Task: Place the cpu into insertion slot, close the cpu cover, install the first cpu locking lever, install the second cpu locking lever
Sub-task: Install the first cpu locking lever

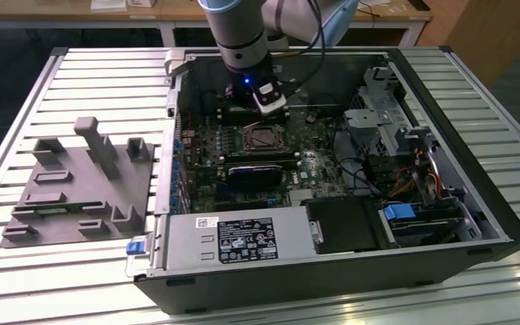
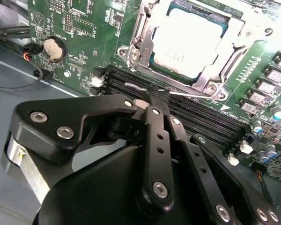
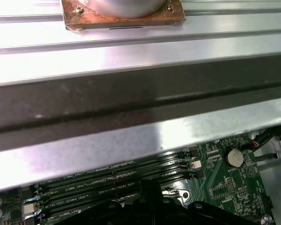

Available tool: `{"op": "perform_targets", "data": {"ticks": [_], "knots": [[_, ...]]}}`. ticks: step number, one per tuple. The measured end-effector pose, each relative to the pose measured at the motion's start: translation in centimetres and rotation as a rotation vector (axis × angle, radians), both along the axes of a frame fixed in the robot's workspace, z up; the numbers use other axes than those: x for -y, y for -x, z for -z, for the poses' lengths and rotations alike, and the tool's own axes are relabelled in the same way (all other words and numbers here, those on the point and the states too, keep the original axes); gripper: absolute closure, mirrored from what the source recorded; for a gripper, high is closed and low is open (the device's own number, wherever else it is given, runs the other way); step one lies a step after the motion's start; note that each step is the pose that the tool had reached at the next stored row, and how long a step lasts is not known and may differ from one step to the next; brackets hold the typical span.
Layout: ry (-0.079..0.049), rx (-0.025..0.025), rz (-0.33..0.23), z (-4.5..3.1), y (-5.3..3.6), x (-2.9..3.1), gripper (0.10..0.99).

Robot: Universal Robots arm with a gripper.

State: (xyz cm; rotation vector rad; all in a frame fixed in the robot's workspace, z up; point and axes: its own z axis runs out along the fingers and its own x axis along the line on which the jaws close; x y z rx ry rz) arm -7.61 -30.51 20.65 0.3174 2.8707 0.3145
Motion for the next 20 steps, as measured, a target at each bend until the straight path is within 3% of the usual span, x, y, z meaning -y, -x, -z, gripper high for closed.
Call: {"op": "perform_targets", "data": {"ticks": [6, 20], "knots": [[0.0, -0.0026, 0.0, 0.09, -0.45, -0.1, 0.98], [0.0, -0.0033, 0.019, 0.49, -0.46, -0.18, 0.98]]}}
